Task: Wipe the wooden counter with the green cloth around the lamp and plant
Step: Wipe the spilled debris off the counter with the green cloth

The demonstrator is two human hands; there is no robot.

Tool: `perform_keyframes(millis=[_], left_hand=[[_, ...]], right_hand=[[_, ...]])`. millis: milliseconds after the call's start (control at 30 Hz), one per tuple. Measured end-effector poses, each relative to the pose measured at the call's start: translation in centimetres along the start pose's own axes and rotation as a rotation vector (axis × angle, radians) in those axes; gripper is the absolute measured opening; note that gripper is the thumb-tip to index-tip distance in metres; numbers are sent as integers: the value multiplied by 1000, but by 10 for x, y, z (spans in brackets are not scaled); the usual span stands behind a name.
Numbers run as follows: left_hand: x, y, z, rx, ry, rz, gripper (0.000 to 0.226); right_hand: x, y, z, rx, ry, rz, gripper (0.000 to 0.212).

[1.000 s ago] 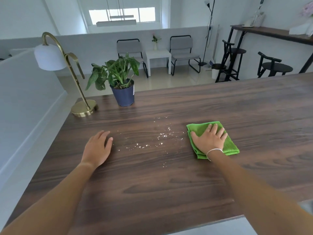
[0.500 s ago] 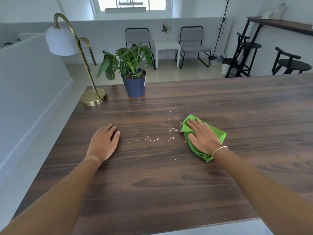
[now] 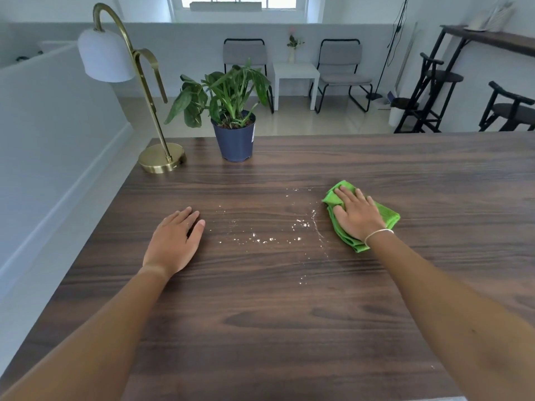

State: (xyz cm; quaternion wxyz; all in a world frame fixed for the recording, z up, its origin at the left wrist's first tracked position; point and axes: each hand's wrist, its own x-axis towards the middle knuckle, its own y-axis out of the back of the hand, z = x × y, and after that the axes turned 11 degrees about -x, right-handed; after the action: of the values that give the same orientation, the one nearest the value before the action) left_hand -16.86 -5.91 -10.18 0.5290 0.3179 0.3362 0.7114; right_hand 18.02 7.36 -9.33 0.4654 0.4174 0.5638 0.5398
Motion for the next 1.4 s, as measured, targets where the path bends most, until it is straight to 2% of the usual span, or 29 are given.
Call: perform_keyframes(millis=[167,300,433,533,700,800,933,1100,1167,1267,1400], left_hand=[[-2,2,2,-43,10,-3,50],[-5,4,6,-60,9,-3,50],[-6,5,7,-59,16,-11,50],[-5,6,6,-68,19,-12,50],[-2,4,4,-74,18,13,49],[-2,4,4,-69,15,6,49],[-3,5,6,-97,22,1,49],[-5,6,7,-101,19,-12,48],[-4,6,7,-97,23,-15,49],[-4,5,6,-90,24,-12,49],[-4,5,6,-87,25,-5,49]], right_hand=[[5,1,-62,23,243,6,57],[-33,-2,-64,84,445,30,78],[-43,-2,-30,148,415,38,86],[-19,1,-11,148,291,20,75],[33,7,-38,78,176,9,71],[46,7,-81,46,262,15,58],[17,3,-120,80,489,10,67],[-30,-2,-89,82,670,35,80],[-32,0,-59,108,631,22,82],[-21,4,-21,127,449,19,84],[7,3,-35,87,255,4,68]])
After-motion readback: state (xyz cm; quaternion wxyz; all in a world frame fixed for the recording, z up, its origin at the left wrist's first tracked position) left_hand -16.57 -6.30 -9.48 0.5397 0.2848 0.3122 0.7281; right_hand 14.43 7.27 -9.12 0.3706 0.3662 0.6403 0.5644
